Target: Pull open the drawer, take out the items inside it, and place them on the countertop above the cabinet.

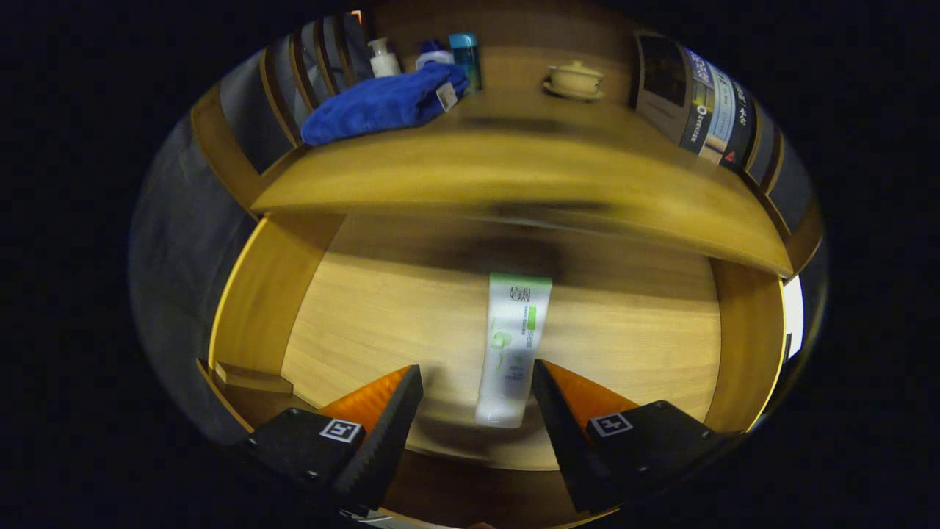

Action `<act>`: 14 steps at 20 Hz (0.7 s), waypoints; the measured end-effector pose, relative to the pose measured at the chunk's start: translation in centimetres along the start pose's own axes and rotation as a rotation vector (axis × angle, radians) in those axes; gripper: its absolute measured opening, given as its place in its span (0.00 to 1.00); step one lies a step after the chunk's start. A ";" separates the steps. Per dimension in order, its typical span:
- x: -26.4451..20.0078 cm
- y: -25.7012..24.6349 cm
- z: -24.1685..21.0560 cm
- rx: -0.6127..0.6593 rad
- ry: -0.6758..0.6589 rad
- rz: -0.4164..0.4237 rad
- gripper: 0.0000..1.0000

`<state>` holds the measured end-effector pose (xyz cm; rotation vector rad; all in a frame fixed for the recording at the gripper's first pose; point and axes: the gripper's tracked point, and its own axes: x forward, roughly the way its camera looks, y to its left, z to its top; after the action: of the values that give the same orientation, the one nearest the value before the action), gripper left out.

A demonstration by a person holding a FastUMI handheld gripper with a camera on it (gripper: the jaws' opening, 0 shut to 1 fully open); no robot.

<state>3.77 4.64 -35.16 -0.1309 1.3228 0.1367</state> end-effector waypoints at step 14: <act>1.5 -2.1 -1.5 0.024 0.105 -0.061 0.72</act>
<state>3.07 2.37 -36.93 -0.1598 1.4237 0.0632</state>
